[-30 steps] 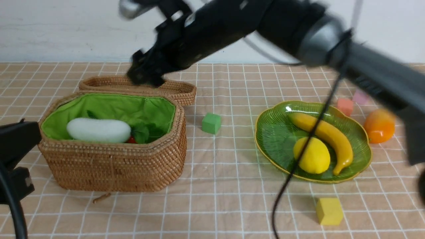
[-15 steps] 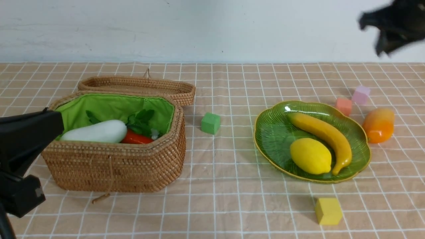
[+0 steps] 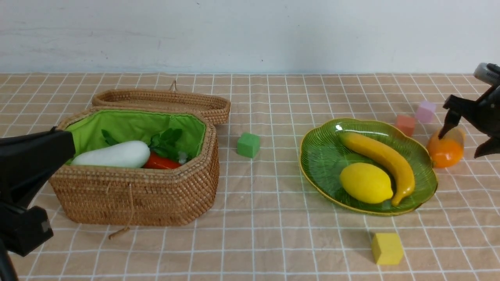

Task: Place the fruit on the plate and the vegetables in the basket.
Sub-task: Use the right arm to grab a mango and put it into the right plate

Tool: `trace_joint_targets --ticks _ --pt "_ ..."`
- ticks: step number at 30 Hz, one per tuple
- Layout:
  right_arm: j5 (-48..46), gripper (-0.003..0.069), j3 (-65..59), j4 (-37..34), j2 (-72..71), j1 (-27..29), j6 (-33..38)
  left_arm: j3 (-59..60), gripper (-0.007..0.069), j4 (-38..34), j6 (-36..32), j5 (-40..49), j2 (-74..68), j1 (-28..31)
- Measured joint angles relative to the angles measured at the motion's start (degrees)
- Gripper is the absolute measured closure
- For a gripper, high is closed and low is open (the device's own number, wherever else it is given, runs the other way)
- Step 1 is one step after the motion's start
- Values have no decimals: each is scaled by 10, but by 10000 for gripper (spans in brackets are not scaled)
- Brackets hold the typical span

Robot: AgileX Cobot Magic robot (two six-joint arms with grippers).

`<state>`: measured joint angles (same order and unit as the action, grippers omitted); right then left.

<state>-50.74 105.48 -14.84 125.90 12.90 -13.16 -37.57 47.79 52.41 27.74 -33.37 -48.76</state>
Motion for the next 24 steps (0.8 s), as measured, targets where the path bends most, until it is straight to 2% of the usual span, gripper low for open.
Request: trace_joint_targets --ticks 5,9,13,17,21,24 --pt "38 1 1 -35 33 -1 19 0 637 -8 1 1 -1 0" --pt "50 97 4 -49 49 -1 65 0 637 -17 1 2 -10 0" --pt "49 104 5 -49 48 -1 98 0 637 -18 1 2 -17 0" --pt "9 103 2 -22 19 -4 110 0 637 -17 1 4 -22 0" --pt "-37 103 0 -10 -56 -31 126 0 636 -6 1 4 -22 0" --pt "-63 103 1 -15 -106 -86 147 0 634 -2 0 4 -22 0"
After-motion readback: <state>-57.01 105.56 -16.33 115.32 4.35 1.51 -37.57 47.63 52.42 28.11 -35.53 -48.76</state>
